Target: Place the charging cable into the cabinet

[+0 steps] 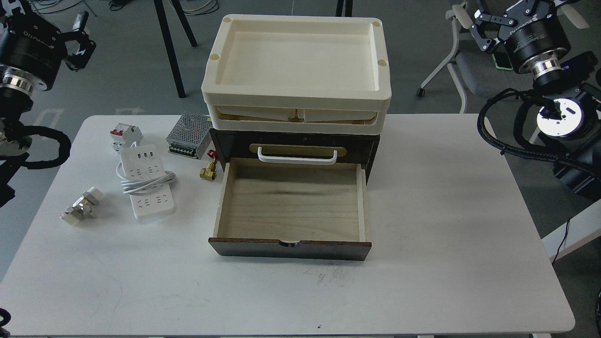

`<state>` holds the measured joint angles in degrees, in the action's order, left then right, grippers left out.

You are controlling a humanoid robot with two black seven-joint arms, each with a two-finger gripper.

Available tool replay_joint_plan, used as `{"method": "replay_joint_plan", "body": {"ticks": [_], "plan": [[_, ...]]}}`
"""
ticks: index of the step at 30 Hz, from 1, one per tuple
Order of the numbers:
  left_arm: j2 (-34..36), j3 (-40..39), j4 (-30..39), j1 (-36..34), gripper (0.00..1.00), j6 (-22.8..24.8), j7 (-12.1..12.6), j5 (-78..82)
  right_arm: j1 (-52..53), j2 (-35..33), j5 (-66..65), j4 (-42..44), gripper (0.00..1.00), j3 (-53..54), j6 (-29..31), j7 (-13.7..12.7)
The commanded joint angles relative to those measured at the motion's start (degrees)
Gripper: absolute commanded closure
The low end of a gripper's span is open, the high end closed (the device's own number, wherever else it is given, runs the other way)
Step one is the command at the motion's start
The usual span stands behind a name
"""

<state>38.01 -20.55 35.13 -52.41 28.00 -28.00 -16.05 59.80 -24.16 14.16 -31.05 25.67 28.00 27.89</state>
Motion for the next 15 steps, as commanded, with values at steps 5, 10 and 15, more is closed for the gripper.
{"method": "replay_joint_plan", "body": {"ticks": [5, 10, 15], "plan": [[-1.1, -3.8, -1.6, 0.4, 0.00, 0.0, 0.0, -0.6, -0.3, -0.2, 0.1, -0.1, 0.00, 1.8, 0.0, 0.1], [-1.8, -11.1, -6.6, 5.3, 0.00, 0.0, 0.0, -1.4, -0.5, -0.2, 0.1, -0.1, 0.00, 1.8, 0.0, 0.1], [-3.8, -17.1, -6.3, 5.2, 0.00, 0.0, 0.0, -1.4, -0.5, -0.4, 0.1, -0.2, 0.00, 1.8, 0.0, 0.1]]}}
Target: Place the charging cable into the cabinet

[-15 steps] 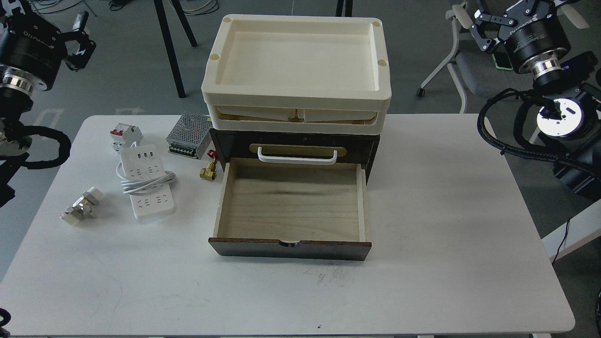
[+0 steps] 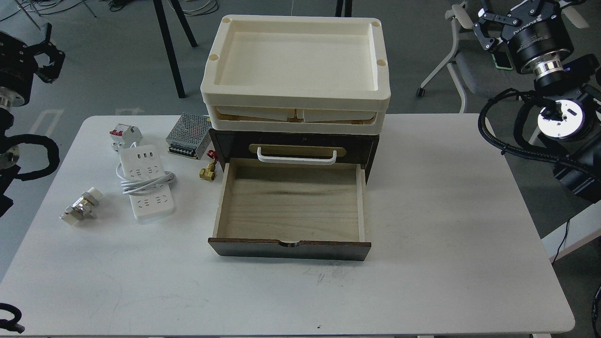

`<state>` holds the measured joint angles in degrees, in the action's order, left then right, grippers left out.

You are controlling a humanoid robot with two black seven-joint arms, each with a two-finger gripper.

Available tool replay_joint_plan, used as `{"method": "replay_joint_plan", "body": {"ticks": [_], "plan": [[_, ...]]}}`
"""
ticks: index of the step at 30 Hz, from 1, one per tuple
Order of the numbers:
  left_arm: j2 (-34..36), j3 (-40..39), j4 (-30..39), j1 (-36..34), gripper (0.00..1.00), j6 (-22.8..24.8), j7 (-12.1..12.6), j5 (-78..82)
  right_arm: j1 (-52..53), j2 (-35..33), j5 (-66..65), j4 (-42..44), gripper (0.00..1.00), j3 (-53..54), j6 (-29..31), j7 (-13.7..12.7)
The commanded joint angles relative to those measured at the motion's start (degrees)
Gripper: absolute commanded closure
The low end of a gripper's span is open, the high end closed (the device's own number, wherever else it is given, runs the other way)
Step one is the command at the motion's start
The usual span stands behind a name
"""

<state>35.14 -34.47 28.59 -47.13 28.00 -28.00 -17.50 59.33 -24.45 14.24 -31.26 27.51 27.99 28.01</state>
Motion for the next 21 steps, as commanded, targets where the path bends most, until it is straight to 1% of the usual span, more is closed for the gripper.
{"method": "replay_joint_plan", "body": {"ticks": [1, 3, 4, 7, 9, 10, 16, 18, 20, 21], "plan": [[-0.6, -4.5, 1.4, 0.0, 0.00, 0.0, 0.0, 0.0, -0.1, -0.1, 0.0, 0.0, 0.00, 0.1, 0.0, 0.0], [1.4, -7.2, 6.5, 0.5, 0.00, 0.0, 0.0, 0.2, -0.2, -0.1, 0.0, 0.0, 0.00, 0.1, 0.0, 0.0], [3.6, -7.9, 8.7, 0.7, 0.00, 0.0, 0.0, 0.2, -0.3, -0.1, 0.1, 0.0, 0.00, 0.1, 0.0, 0.0], [9.1, -7.4, 15.2, 0.6, 0.00, 0.0, 0.0, 1.1, -0.8, -0.1, 0.1, 0.0, 0.00, 0.1, 0.0, 0.0], [12.1, -6.8, 21.3, 0.5, 0.00, 0.0, 0.0, 6.6, -1.1, -0.1, 0.1, 0.0, 0.00, 0.3, 0.0, 0.0], [13.5, -6.8, 24.3, 0.5, 0.00, 0.0, 0.0, 10.8, -1.2, -0.1, 0.1, 0.0, 0.00, 0.6, 0.0, 0.0], [24.7, -7.7, 46.6, 1.1, 0.01, 0.0, 0.0, 49.0, -2.1, -0.1, 0.1, 0.0, 0.00, 0.6, 0.0, 0.0], [30.3, -6.9, 54.2, 2.7, 0.01, 0.0, 0.0, 60.9, -2.6, -0.2, 0.1, -0.1, 0.00, 0.6, 0.0, 0.0], [35.2, -6.3, 59.9, 5.1, 0.01, 0.0, 0.0, 71.5, -2.7, -1.0, 0.1, -0.1, 0.00, 0.7, 0.0, 0.0], [37.0, -5.7, 61.6, 5.8, 0.01, 0.0, 0.0, 76.1, -2.7, -1.4, 0.1, -0.1, 0.00, 0.7, 0.0, 0.0]]}}
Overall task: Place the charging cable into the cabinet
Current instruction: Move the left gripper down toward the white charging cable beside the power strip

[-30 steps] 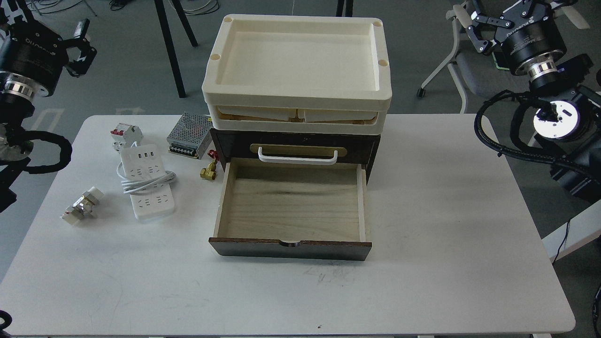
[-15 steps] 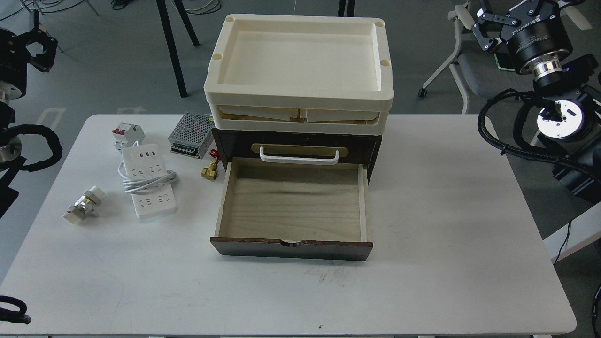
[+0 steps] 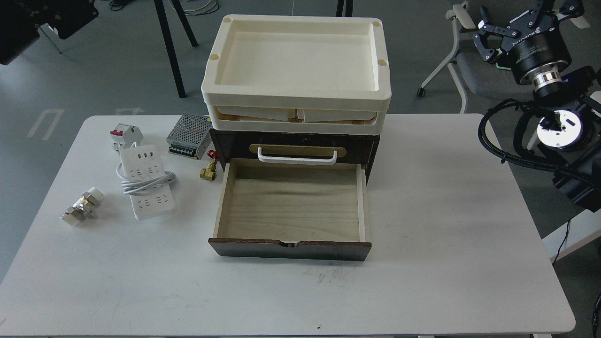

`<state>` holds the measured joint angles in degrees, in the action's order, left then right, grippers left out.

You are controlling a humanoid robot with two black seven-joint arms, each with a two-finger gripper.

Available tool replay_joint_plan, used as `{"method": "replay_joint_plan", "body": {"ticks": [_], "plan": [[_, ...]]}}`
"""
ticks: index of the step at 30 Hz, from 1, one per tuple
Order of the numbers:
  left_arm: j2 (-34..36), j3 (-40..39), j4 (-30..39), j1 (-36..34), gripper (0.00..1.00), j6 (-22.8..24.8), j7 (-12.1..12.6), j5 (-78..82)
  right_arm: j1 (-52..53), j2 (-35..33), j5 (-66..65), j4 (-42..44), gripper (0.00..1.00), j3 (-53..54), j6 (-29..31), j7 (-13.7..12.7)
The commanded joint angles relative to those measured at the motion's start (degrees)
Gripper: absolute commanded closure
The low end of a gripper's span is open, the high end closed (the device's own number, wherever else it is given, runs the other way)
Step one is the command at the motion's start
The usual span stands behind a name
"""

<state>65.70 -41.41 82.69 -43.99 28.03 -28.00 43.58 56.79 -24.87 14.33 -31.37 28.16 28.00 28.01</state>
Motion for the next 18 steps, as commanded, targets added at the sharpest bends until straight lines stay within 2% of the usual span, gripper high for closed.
{"method": "replay_joint_plan", "body": {"ticks": [1, 2, 5, 8, 11, 15, 18], "plan": [[8.4, 2.5, 9.1, 3.3, 0.01, 0.0, 0.0, 20.8, -0.3, -1.3, 0.0, 0.0, 0.00, 0.1, 0.0, 0.0], [9.6, 4.3, 9.9, 3.6, 0.01, -1.5, 0.0, 26.4, -0.4, -1.4, 0.0, 0.0, 0.00, 0.0, 0.0, 0.0], [10.6, 12.0, 9.4, 3.5, 0.02, -9.6, 0.0, 49.5, -0.7, -1.9, 0.0, 0.1, 0.00, 0.0, 0.0, 0.0], [9.4, 17.1, 6.0, 3.1, 0.02, -16.2, 0.0, 62.0, -1.2, -1.9, 0.0, 0.1, 0.00, 0.0, 0.0, 0.0], [5.2, 17.8, -0.7, 2.6, 0.02, -16.6, 0.0, 66.3, -3.2, -2.0, -0.1, 0.1, 0.00, -0.5, 0.0, 0.0], [-1.8, 18.0, -8.7, 1.4, 0.03, -17.1, 0.0, 81.3, -6.2, -5.4, 0.3, -0.6, 0.00, 0.8, 0.0, 0.0], [-7.7, 18.2, -14.7, 1.2, 0.03, -17.1, 0.0, 81.4, -7.0, -6.7, 0.2, -3.1, 0.00, 2.3, 0.0, 0.0]]}}
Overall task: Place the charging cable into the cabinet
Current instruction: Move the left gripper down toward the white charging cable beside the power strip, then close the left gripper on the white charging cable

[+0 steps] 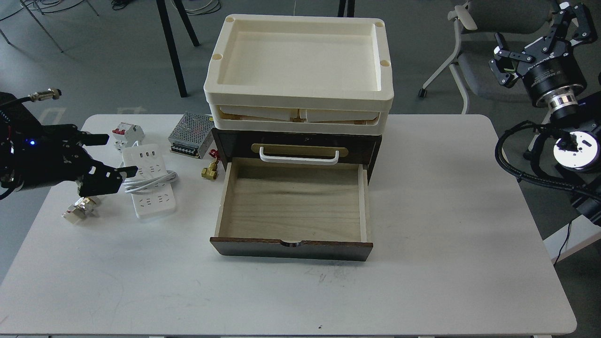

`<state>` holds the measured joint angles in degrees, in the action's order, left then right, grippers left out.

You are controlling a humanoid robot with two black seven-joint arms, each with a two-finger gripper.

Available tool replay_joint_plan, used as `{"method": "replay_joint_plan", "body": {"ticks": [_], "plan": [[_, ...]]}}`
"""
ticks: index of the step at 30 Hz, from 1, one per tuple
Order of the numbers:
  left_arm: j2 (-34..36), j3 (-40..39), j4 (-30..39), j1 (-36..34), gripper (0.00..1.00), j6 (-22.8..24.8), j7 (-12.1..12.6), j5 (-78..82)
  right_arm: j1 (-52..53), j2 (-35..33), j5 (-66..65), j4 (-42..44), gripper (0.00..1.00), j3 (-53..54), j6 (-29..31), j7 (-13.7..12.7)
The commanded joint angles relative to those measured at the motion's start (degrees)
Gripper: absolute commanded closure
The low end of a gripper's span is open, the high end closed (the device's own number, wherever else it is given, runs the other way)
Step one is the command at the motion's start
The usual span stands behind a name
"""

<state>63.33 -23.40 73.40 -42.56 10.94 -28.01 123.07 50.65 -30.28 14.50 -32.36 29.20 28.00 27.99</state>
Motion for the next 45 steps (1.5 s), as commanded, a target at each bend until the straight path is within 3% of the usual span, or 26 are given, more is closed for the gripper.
{"method": "replay_joint_plan", "body": {"ticks": [1, 10, 17, 23, 26, 30, 40, 45], "plan": [[-7.2, 0.2, -7.0, -0.2, 0.03, 0.0, 0.0, 1.9, -0.9, -1.7, -0.1, -2.8, 0.00, 1.4, 0.0, 0.0], [-16.6, 1.9, -15.4, -0.4, 0.03, -0.9, 0.0, 1.9, -0.6, -2.9, -0.2, -3.3, 0.00, 3.4, 0.0, 0.0], [-25.3, 5.5, -31.6, -0.9, 0.03, -11.4, 0.0, 1.9, -0.6, -2.1, -0.2, -3.5, 0.00, 4.0, 0.0, 0.0], [-25.7, 7.6, -33.0, -0.7, 0.04, -12.1, 0.0, 1.9, -0.6, -2.2, -0.2, -3.5, 0.00, 4.1, 0.0, 0.0], [-25.9, 8.6, -34.4, -0.7, 0.11, -12.5, 0.0, 1.9, -0.6, -2.5, -0.2, -3.5, 0.00, 4.2, 0.0, 0.0], [-25.9, 11.1, -36.0, -0.8, 0.12, -14.3, 0.0, 1.9, -0.7, -2.8, -0.1, -3.6, 0.00, 4.2, 0.0, 0.0], [-29.7, 11.2, -44.1, -0.9, 0.17, -15.9, 0.0, 1.9, -1.1, -2.8, -0.1, -3.7, 0.00, 4.2, 0.0, 0.0], [-30.9, 11.3, -45.5, -0.9, 0.24, -15.9, 0.0, 1.9, -1.6, -2.9, -0.1, -3.7, 0.00, 4.3, 0.0, 0.0]]}}
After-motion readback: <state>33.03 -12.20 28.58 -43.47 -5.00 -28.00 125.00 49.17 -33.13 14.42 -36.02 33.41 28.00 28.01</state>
